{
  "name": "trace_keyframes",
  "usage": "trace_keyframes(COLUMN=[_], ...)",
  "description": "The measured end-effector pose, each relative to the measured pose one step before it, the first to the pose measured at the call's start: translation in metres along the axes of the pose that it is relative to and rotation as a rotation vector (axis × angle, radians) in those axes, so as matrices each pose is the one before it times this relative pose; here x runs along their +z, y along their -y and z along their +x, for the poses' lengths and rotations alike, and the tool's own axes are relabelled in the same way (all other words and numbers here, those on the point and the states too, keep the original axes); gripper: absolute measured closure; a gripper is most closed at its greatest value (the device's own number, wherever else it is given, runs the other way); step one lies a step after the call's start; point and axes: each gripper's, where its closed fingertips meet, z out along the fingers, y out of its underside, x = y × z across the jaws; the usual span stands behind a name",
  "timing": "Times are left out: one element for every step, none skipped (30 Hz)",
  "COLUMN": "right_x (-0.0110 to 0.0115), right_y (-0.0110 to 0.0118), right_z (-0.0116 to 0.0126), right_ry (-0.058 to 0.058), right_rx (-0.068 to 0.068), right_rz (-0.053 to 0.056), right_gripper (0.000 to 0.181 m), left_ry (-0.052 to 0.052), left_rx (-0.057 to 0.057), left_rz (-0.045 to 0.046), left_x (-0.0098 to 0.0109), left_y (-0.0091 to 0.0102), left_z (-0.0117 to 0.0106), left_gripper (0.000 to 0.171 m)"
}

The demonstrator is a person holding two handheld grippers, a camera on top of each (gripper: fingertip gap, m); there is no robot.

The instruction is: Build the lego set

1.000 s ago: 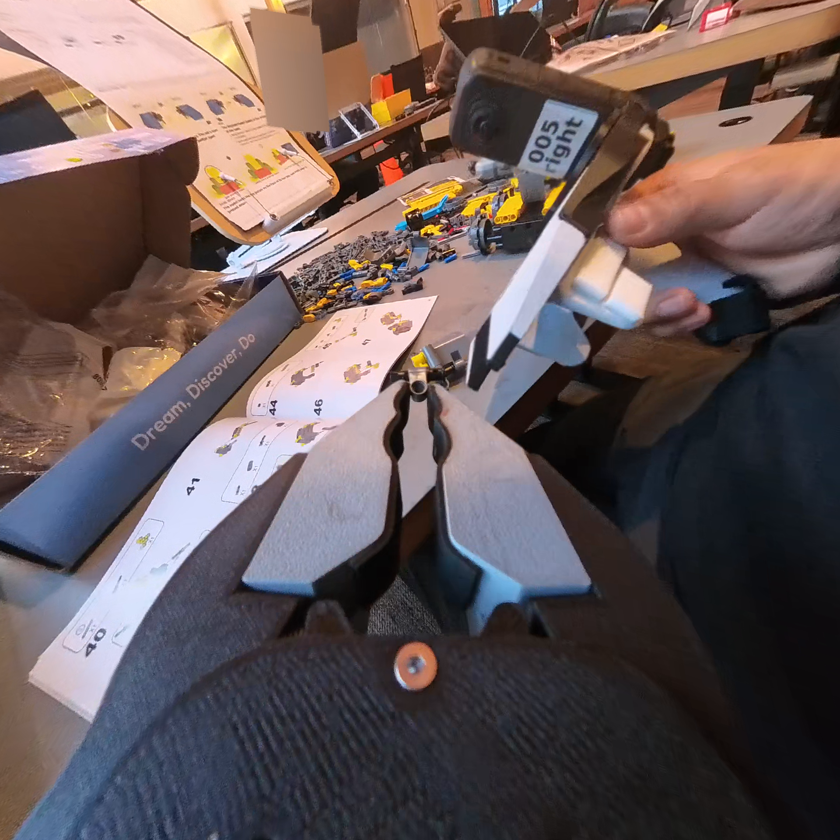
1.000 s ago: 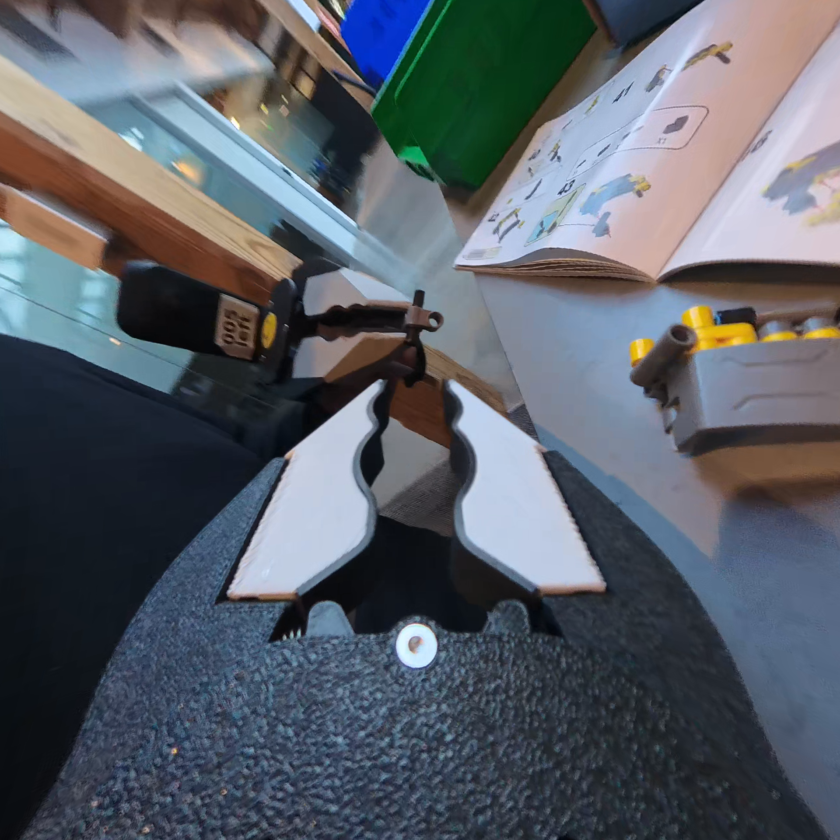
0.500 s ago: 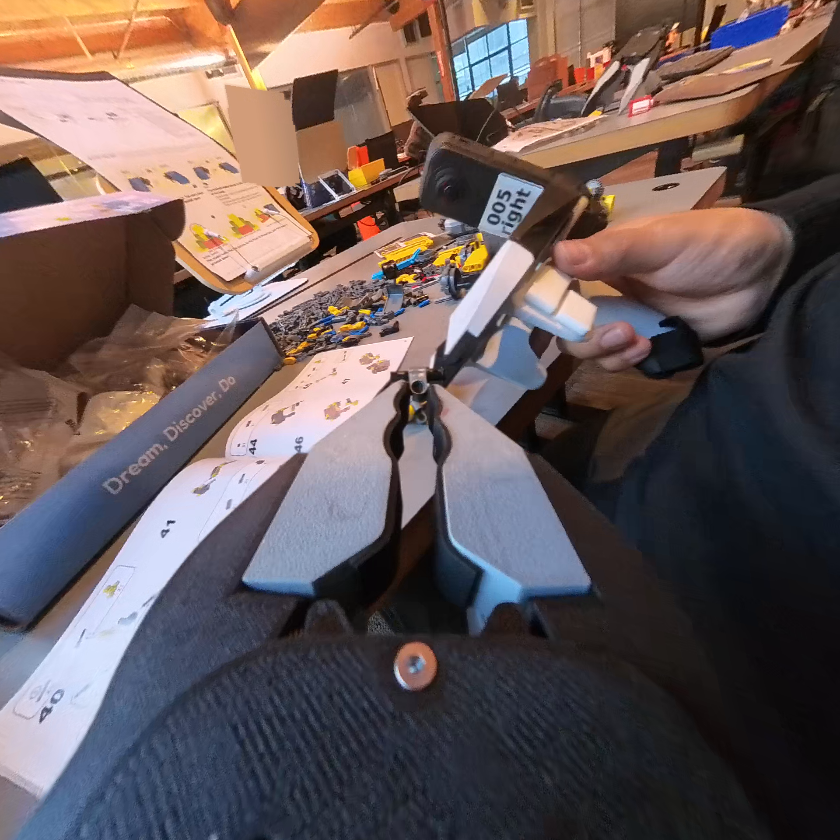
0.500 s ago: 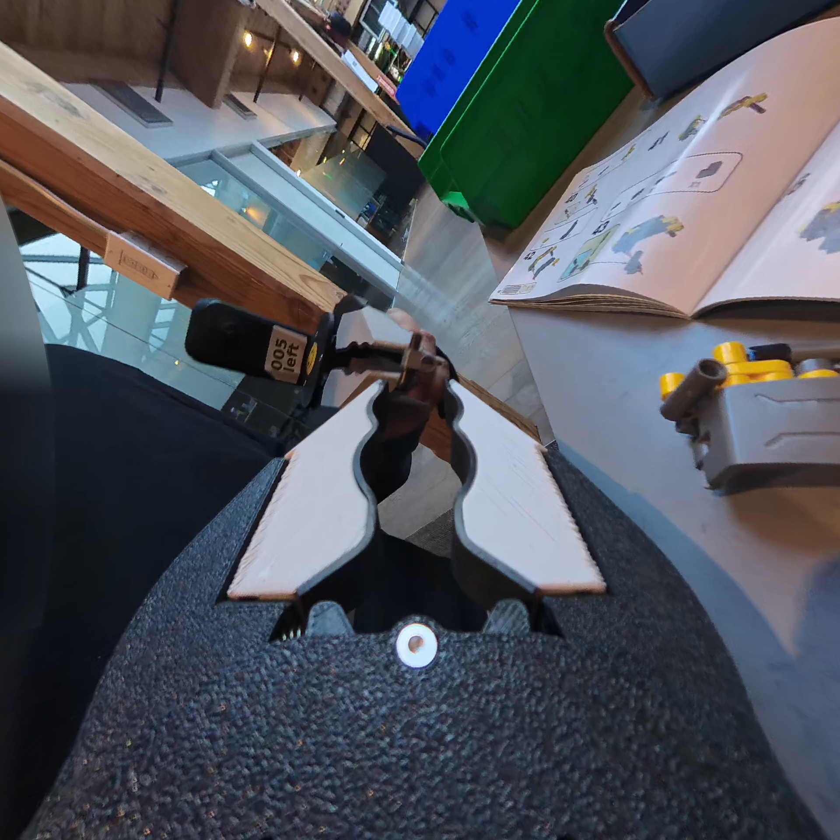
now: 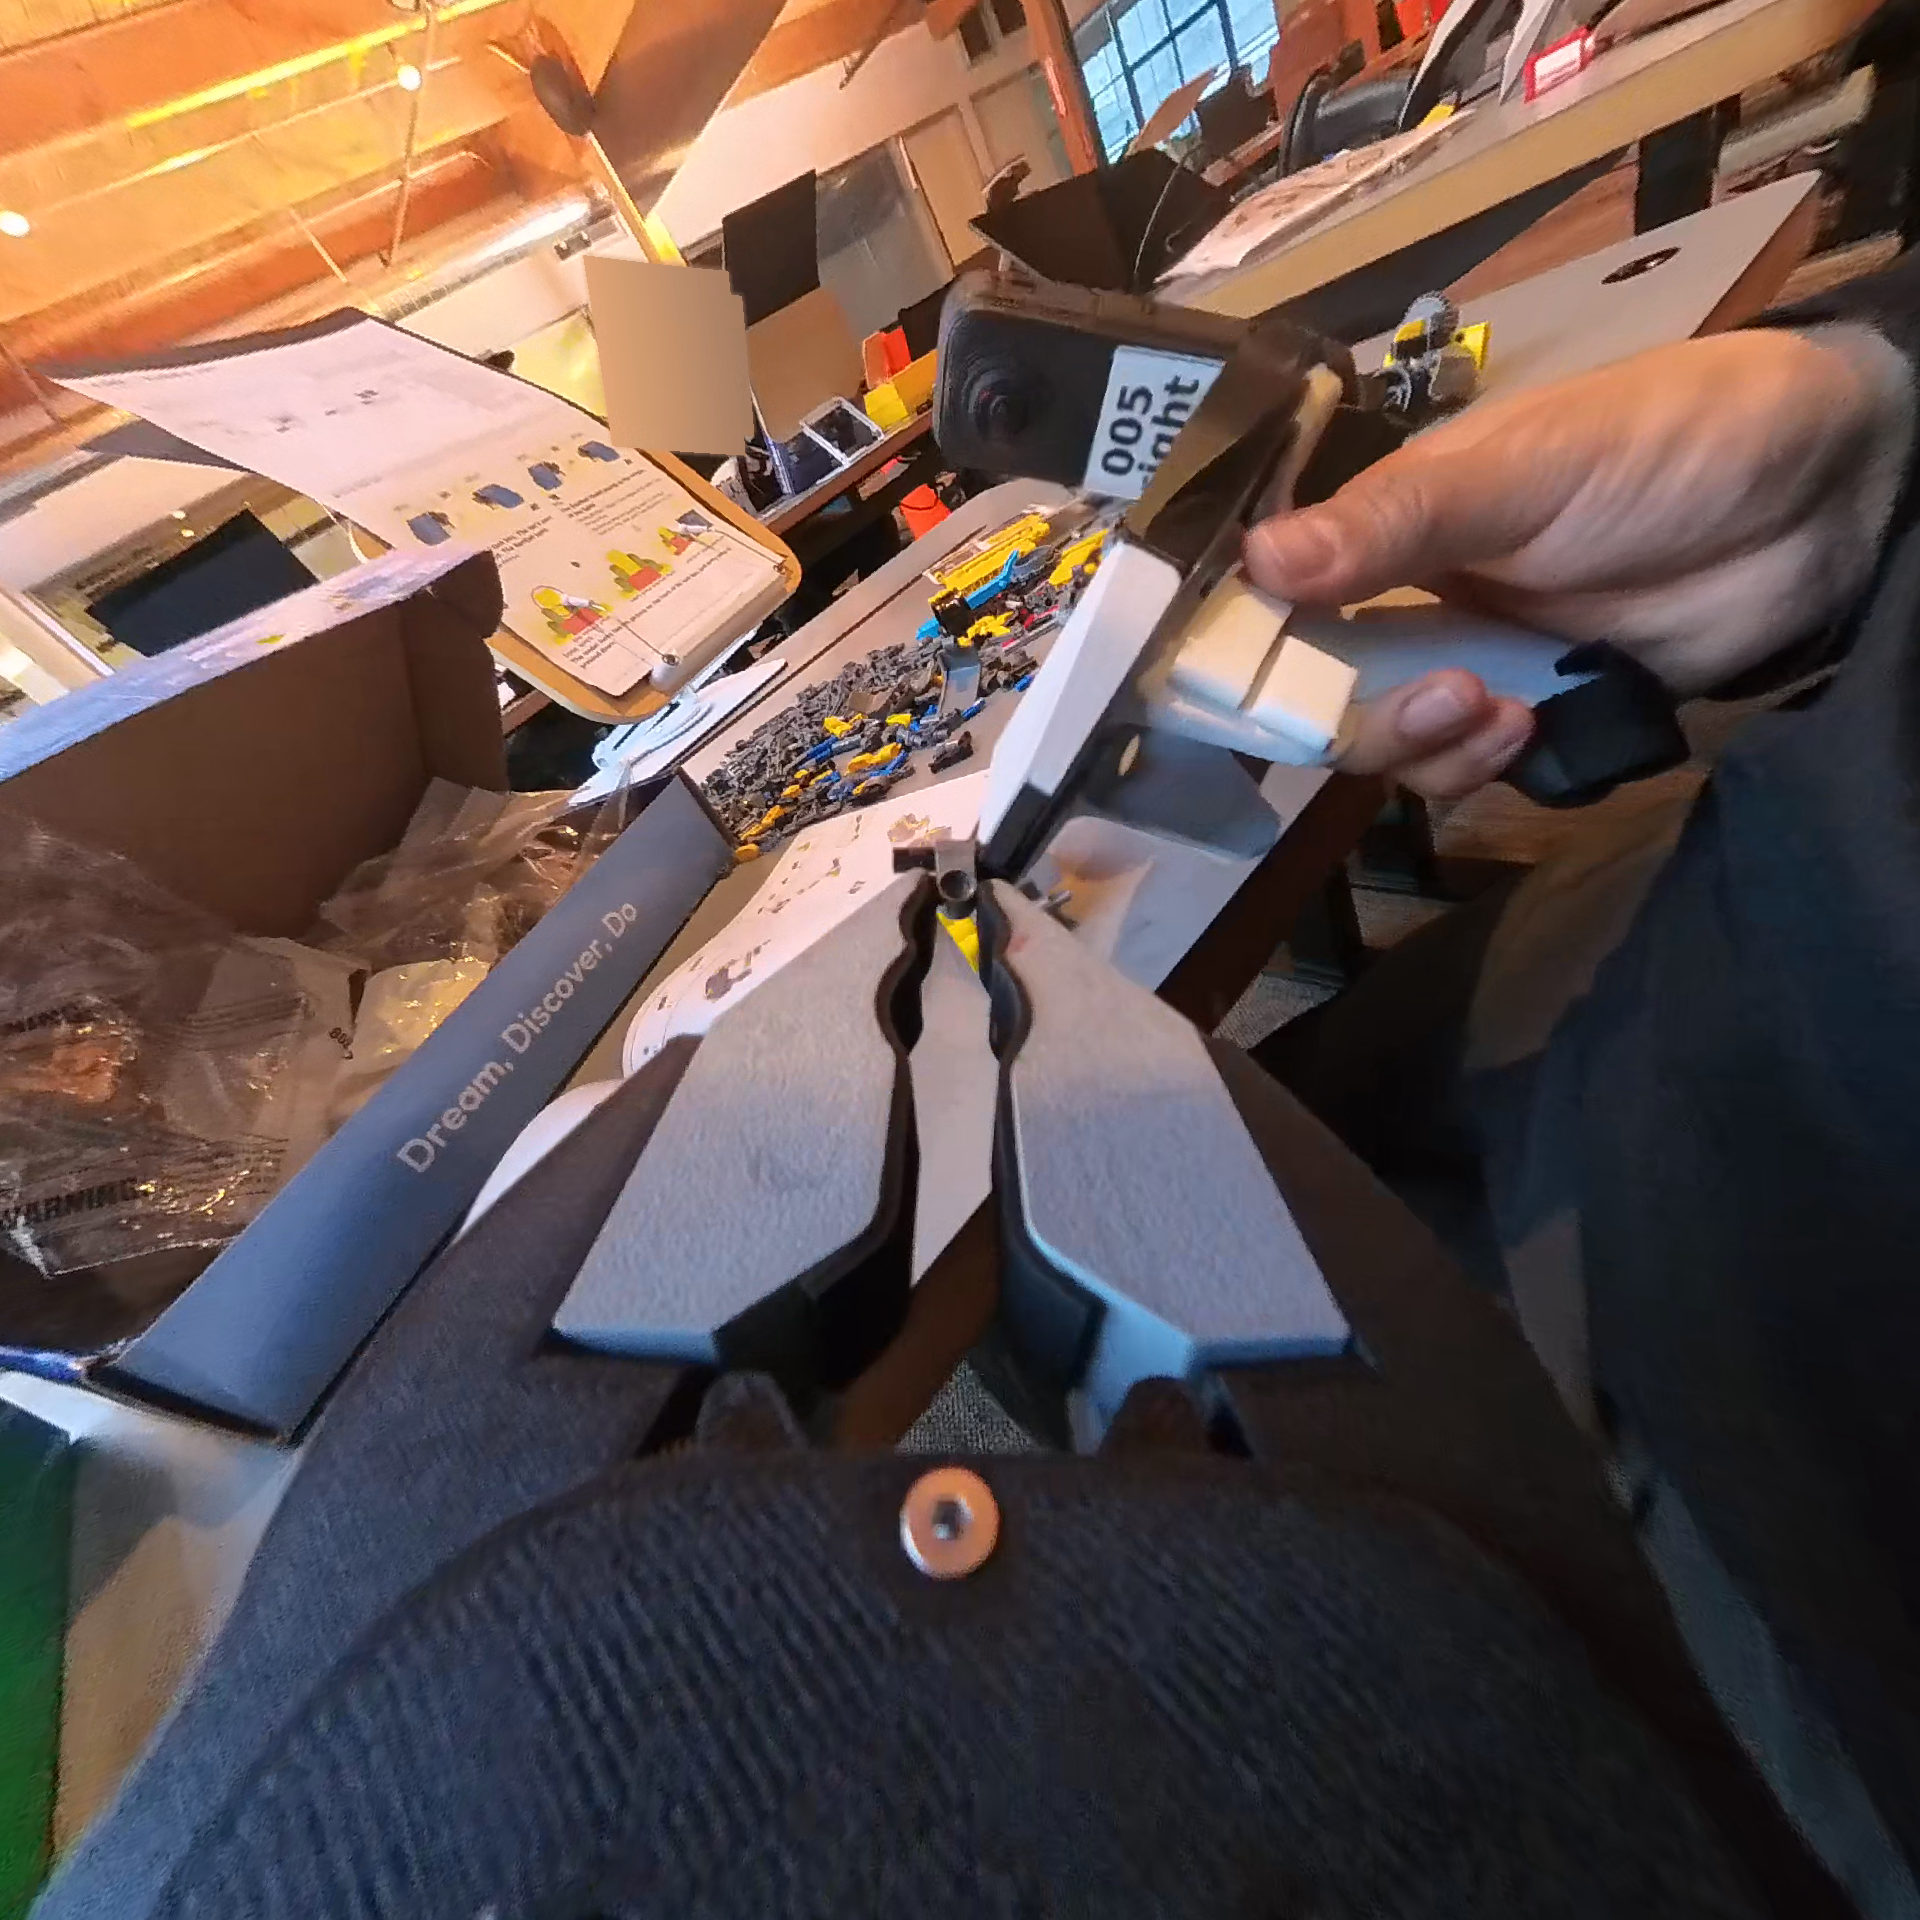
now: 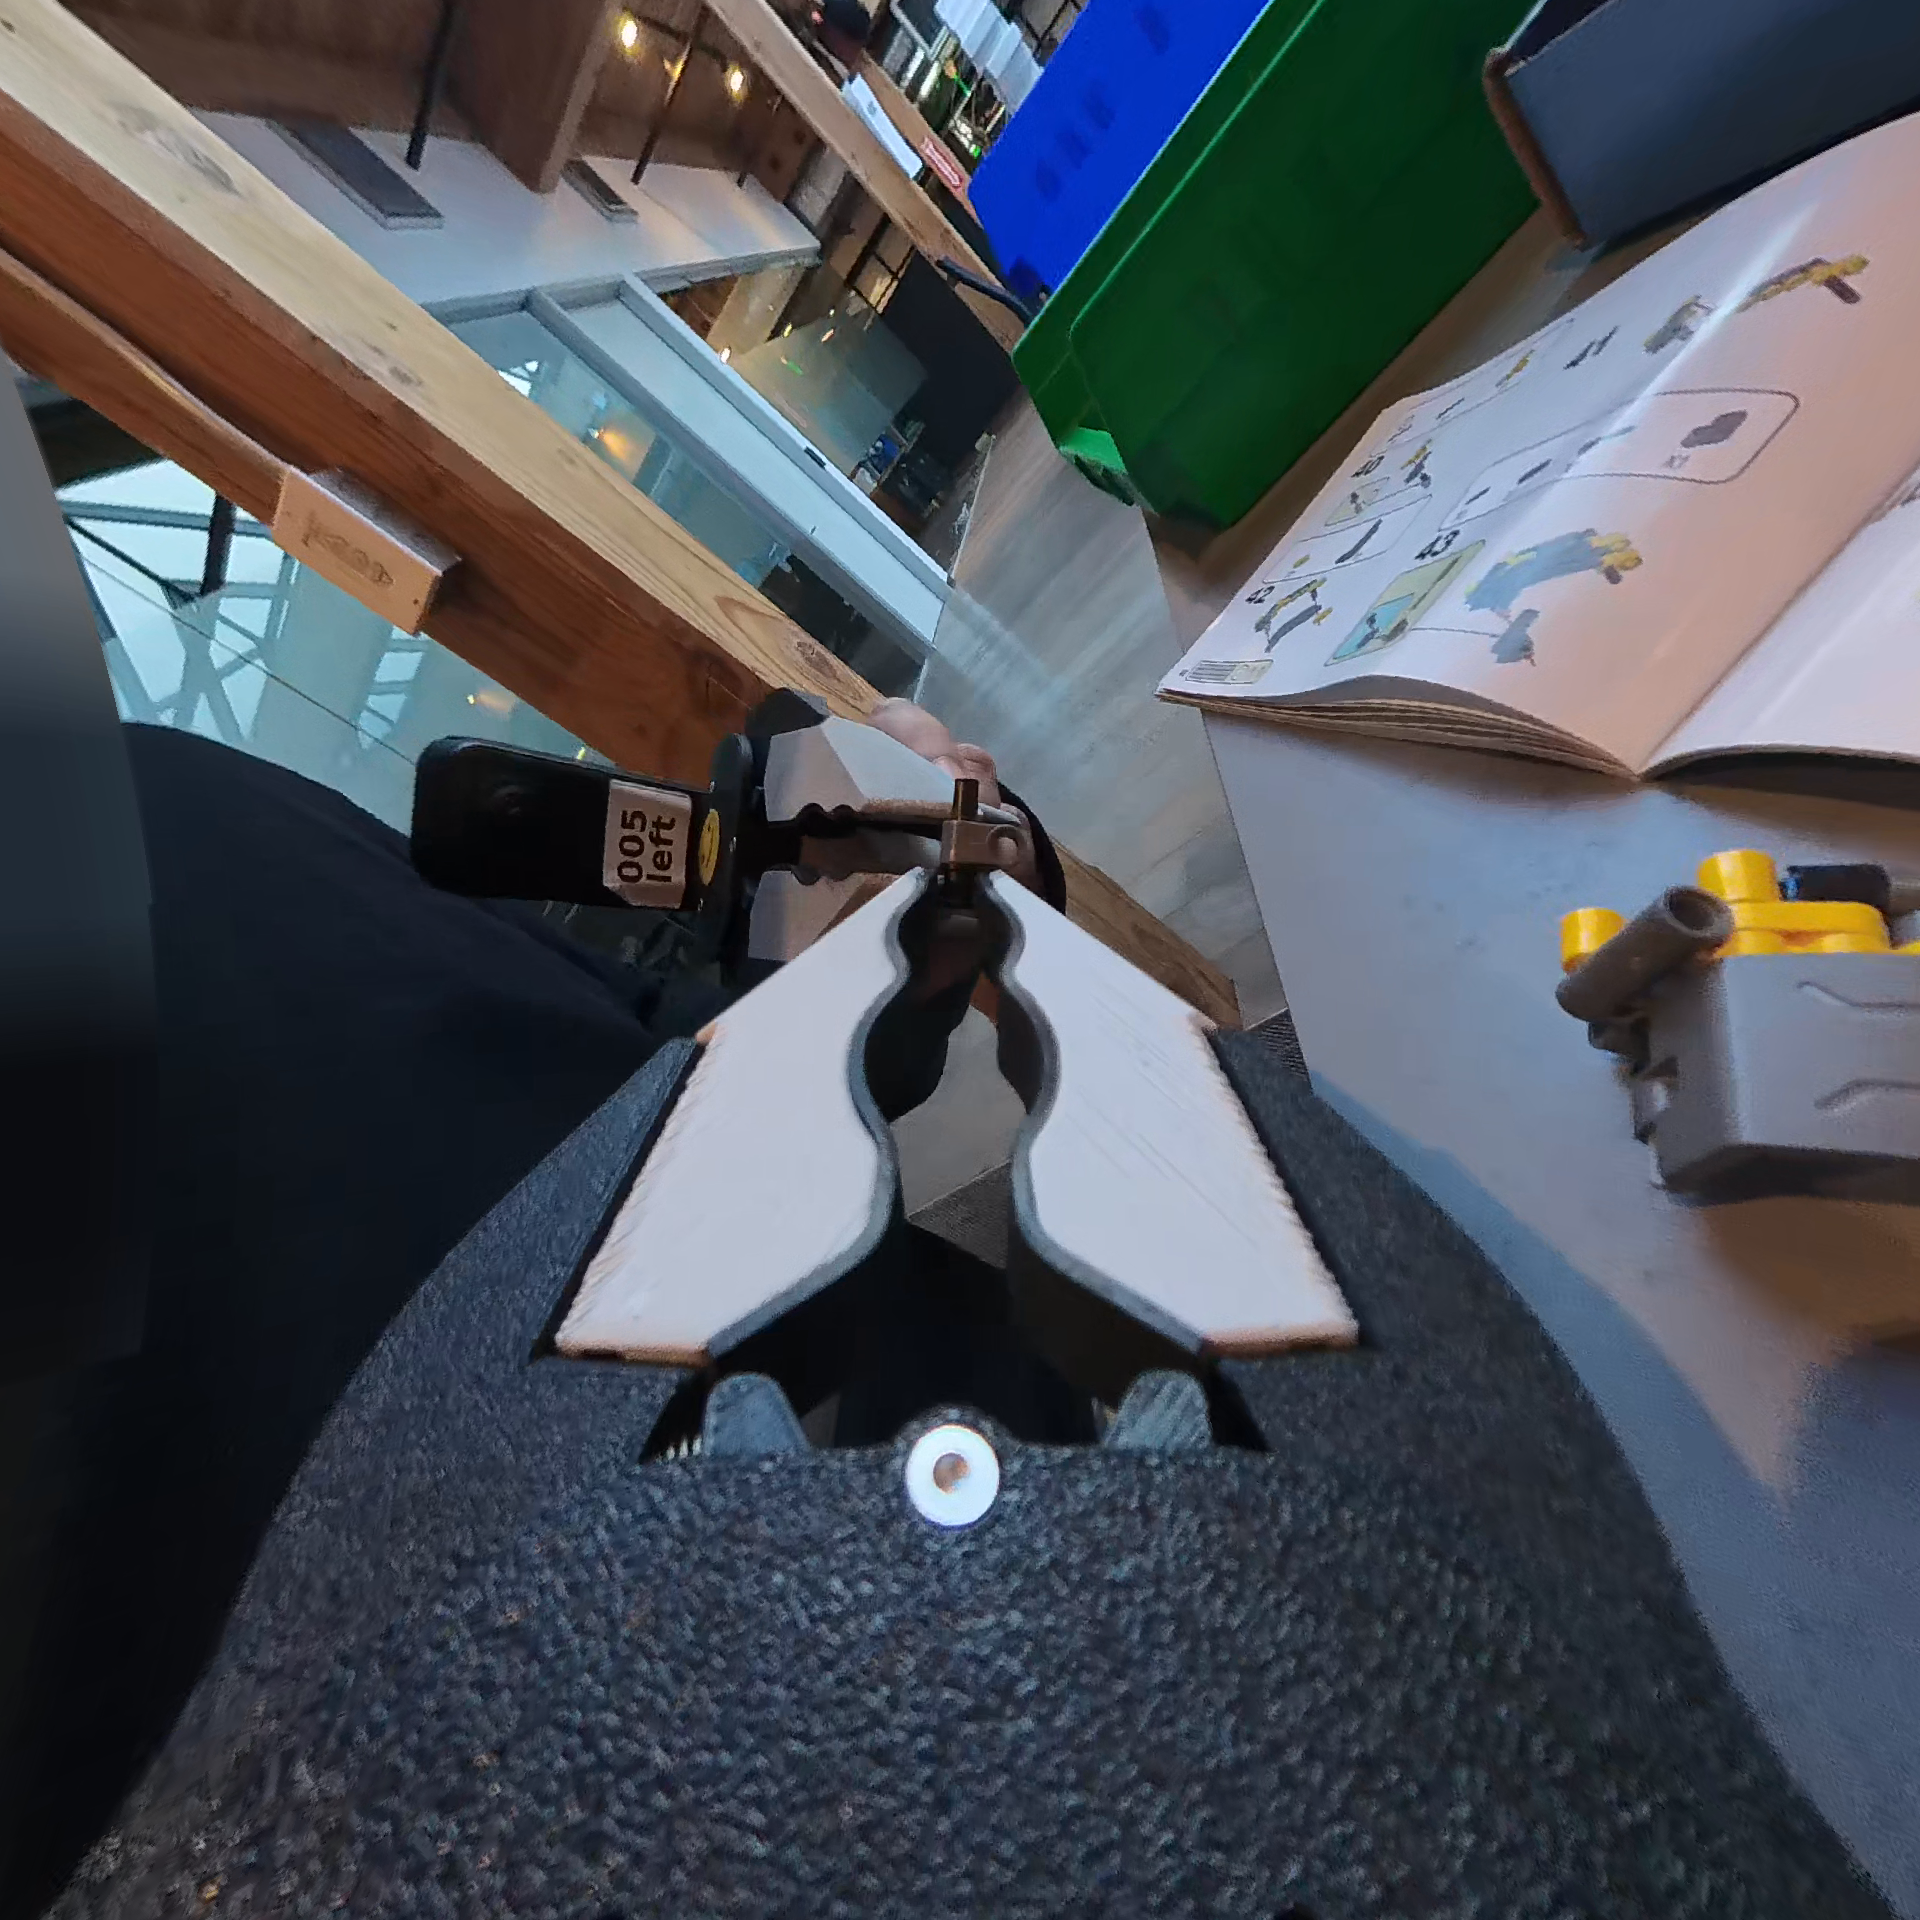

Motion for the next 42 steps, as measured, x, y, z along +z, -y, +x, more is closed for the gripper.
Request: trace_keyframes(right_x=[-0.00014,-0.00025,-0.00035,-0.00042,-0.00033,-0.00014,-0.00011,-0.00031,-0.00039,-0.00034,-0.00076,-0.00124,-0.00164,-0.00169,-0.00135,-0.00044,0.00059,0.00136,0.00192,0.00233,0.00237,0.00159,0.00067,0.00036,-0.00003,0.00007,-0.00003,0.00020,0.00030,0.00028,0.00035,-0.00013,-0.00013,-0.00008,0.00005,-0.00003,-0.00049,-0.00113,-0.00136,-0.00101,-0.00055,0.00001], right_y=[0.00008,0.00020,0.00047,0.00092,0.00125,0.00163,0.00153,0.00108,0.00082,-0.00002,-0.00030,0.00035,0.00071,0.00078,0.00096,0.00026,-0.00105,-0.00147,-0.00187,-0.00169,-0.00110,-0.00020,0.00123,0.00120,0.00053,0.00059,0.00082,0.00062,0.00036,0.00047,0.00043,0.00099,0.00066,-0.00010,-0.00041,-0.00137,-0.00162,-0.00084,-0.00039,-0.00006,-0.00074,-0.00162], right_z=[-0.00070,-0.00034,-0.00056,-0.00079,-0.00104,-0.00119,-0.00119,0.00027,0.00077,0.00296,0.00372,0.00319,0.00360,0.00322,0.00195,0.00107,0.00067,0.00039,-0.00159,-0.00503,-0.00540,-0.00303,-0.00167,-0.00045,0.00080,0.00103,0.00061,0.00001,0.00021,0.00011,-0.00084,-0.00062,-0.00035,-0.00064,-0.00121,-0.00194,-0.00222,-0.00100,-0.00134,-0.00379,-0.00291,-0.00226], right_ry=[-0.0035,-0.0075,-0.0088,-0.0085,-0.0085,-0.0069,-0.0083,-0.0169,-0.0201,-0.0324,-0.0370,-0.0342,-0.0393,-0.0399,-0.0344,-0.0329,-0.0343,-0.0356,-0.0261,-0.0013,0.0047,-0.0080,-0.0144,-0.0174,-0.0213,-0.0187,-0.0136,-0.0096,-0.0131,-0.0139,-0.0100,-0.0095,-0.0073,-0.0001,0.0083,0.0173,0.0226,0.0187,0.0235,0.0410,0.0345,0.0291], right_rx=[-0.0207,-0.0258,-0.0307,-0.0359,-0.0414,-0.0437,-0.0451,-0.0490,-0.0553,-0.0515,-0.0443,-0.0449,-0.0539,-0.0672,-0.0772,-0.0827,-0.0817,-0.0761,-0.0572,-0.0441,-0.0422,-0.0423,-0.0388,-0.0309,-0.0238,-0.0198,-0.0196,-0.0225,-0.0264,-0.0298,-0.0272,-0.0188,-0.0092,-0.0015,0.0069,0.0153,0.0221,0.0264,0.0260,0.0274,0.0303,0.0269], right_rz=[-0.0053,-0.0057,-0.0038,-0.0004,0.0041,0.0078,0.0098,0.0090,0.0125,0.0089,0.0053,0.0070,0.0070,0.0066,0.0065,0.0017,-0.0042,-0.0035,-0.0063,-0.0102,-0.0099,-0.0072,-0.0001,-0.0007,-0.0040,-0.0031,-0.0007,-0.0004,-0.0011,0.0014,0.0019,0.0036,-0.0004,-0.0035,-0.0055,-0.0119,-0.0158,-0.0133,-0.0079,-0.0030,-0.0085,-0.0153], right_gripper=[0.176,0.176,0.176,0.175,0.175,0.176,0.175,0.176,0.176,0.176,0.175,0.175,0.175,0.175,0.175,0.175,0.175,0.175,0.175,0.175,0.175,0.175,0.175,0.175,0.175,0.175,0.175,0.175,0.175,0.175,0.175,0.175,0.175,0.174,0.174,0.174,0.172,0.163,0.160,0.161,0.159,0.157], left_ry=[-0.0039,-0.0083,-0.0118,-0.0148,-0.0163,-0.0210,-0.0389,-0.0466,-0.0397,-0.0301,-0.0238,-0.0140,-0.0085,-0.0016,0.0065,0.0002,-0.0226,-0.0345,-0.0384,-0.0168,0.0067,0.0306,0.0205,0.0171,0.0224,0.0071,-0.0067,-0.0065,-0.0073,-0.0037,0.0086,0.0104,0.0053,0.0098,0.0115,0.0094,0.0000,-0.0099,0.0036,0.0134,0.0071,-0.0130], left_rx=[-0.0141,-0.0239,-0.0328,-0.0406,-0.0449,-0.0467,-0.0583,-0.0744,-0.0784,-0.0757,-0.0654,-0.0548,-0.0466,-0.0452,-0.0478,-0.0507,-0.0494,-0.0397,-0.0263,-0.0221,-0.0120,-0.0025,0.0035,0.0003,0.0007,0.0049,0.0001,-0.0085,-0.0098,-0.0091,-0.0051,0.0105,0.0189,0.0286,0.0408,0.0514,0.0584,0.0585,0.0510,0.0467,0.0407,0.0310], left_rz=[0.00476,0.00265,0.00657,0.01238,0.01336,0.01054,0.01194,0.01549,0.01214,0.01200,0.01316,0.01519,0.02229,0.02275,0.01495,0.00937,0.00977,0.01067,0.01638,0.01335,0.00075,-0.01093,-0.01450,-0.01688,-0.01471,-0.00443,-0.00306,-0.00645,-0.00711,-0.00546,0.00188,0.00562,-0.00603,-0.01472,-0.01900,-0.03031,-0.04448,-0.04662,-0.03601,-0.02988,-0.03471,-0.03236], left_x=[-0.00020,0.00009,0.00014,-0.00010,-0.00027,-0.00028,0.00009,0.00013,-0.00004,-0.00008,-0.00063,-0.00141,-0.00194,-0.00173,-0.00108,-0.00014,0.00095,0.00129,0.00118,0.00143,0.00116,0.00046,0.00008,0.00021,0.00006,-0.00011,0.00025,0.00063,0.00094,0.00109,0.00037,-0.00074,-0.00027,-0.00035,-0.00054,-0.00093,-0.00139,-0.00185,-0.00250,-0.00259,-0.00173,-0.00104], left_y=[0.00084,0.00034,0.00066,0.00106,0.00117,0.00063,0.00023,0.00063,0.00018,0.00042,0.00102,0.00190,0.00315,0.00277,0.00157,0.00060,0.00057,0.00075,0.00133,0.00092,-0.00048,-0.00218,-0.00251,-0.00253,-0.00197,-0.00065,-0.00027,-0.00091,-0.00161,-0.00183,-0.00038,0.00071,0.00010,-0.00055,-0.00094,-0.00210,-0.00340,-0.00336,-0.00235,-0.00246,-0.00410,-0.00402], left_z=[0.00019,0.00024,0.00022,0.00017,-0.00025,0.00009,0.00216,0.00238,0.00082,-0.00057,-0.00133,-0.00220,-0.00238,-0.00298,-0.00401,-0.00276,0.00113,0.00379,0.00536,0.00275,-0.00047,-0.00395,-0.00271,-0.00220,-0.00290,-0.00024,0.00165,0.00140,0.00123,0.00086,-0.00054,-0.00049,0.00061,0.00002,-0.00011,-0.00032,0.00052,0.00194,0.00022,-0.00102,-0.00029,0.00268], left_gripper=[0.165,0.165,0.165,0.164,0.164,0.163,0.161,0.157,0.157,0.154,0.149,0.146,0.144,0.143,0.143,0.140,0.139,0.139,0.137,0.137,0.137,0.136,0.135,0.135,0.135,0.136,0.136,0.138,0.143,0.148,0.152,0.156,0.156,0.156,0.156,0.156,0.156,0.156,0.156,0.156,0.156,0.156])
